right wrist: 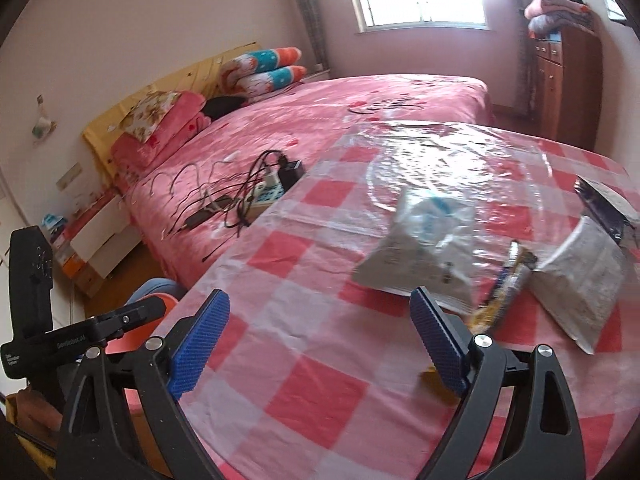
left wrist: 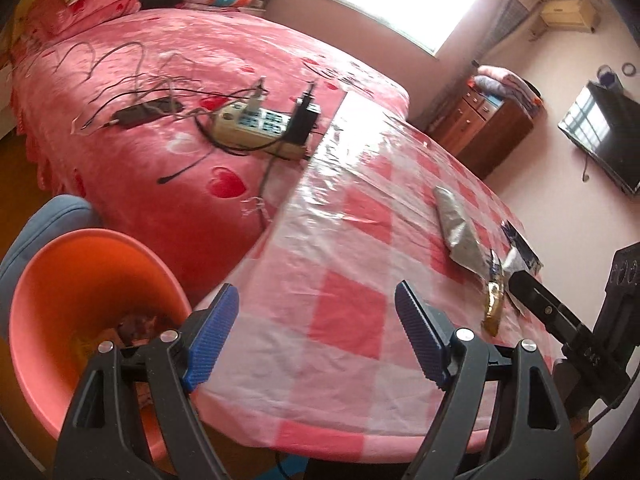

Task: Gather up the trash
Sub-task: 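Move both tools back over the table toward the remaining trash, then grasp the white wet-wipe packet with the left tool while the right tool grasps the grey packet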

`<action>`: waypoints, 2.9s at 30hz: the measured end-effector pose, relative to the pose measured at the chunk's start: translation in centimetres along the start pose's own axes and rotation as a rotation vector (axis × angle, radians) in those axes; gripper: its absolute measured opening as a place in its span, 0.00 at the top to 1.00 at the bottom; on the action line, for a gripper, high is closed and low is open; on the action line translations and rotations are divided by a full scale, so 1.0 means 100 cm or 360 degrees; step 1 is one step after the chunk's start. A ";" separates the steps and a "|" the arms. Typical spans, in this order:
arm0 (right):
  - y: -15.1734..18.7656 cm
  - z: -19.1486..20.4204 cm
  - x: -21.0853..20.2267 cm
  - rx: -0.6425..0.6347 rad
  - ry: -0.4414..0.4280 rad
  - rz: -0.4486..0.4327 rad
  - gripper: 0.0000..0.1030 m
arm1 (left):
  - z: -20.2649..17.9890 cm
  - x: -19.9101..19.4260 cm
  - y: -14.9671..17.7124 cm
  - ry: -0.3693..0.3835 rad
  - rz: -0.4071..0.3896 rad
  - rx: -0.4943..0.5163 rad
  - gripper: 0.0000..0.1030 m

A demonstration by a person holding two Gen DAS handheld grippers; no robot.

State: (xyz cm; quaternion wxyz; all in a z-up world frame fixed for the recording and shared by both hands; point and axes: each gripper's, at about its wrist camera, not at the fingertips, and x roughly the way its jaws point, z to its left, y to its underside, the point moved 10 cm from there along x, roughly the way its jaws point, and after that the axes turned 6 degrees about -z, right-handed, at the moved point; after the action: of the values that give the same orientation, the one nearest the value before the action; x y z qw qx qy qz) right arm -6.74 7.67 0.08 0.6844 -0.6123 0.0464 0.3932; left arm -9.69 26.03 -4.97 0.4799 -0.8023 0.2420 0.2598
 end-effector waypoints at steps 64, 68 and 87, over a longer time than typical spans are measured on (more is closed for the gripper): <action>0.009 -0.237 -0.052 0.0478 0.0431 -0.0095 0.12 | -0.220 0.102 0.045 0.0208 0.0270 0.0589 0.21; 0.014 -0.247 -0.047 0.0560 0.0394 -0.0062 0.12 | -0.218 0.112 0.029 0.0187 0.0263 0.0569 0.21; 0.008 -0.247 -0.026 0.0648 0.0259 0.0004 0.12 | -0.233 0.150 -0.016 0.0010 0.0212 0.0998 0.17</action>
State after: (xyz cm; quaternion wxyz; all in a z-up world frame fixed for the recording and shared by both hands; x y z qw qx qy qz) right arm 1.33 -15.26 -5.27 0.7875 -0.4911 0.1807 0.3257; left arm 6.84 3.74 -4.25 0.6849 -0.5986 0.3638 0.2008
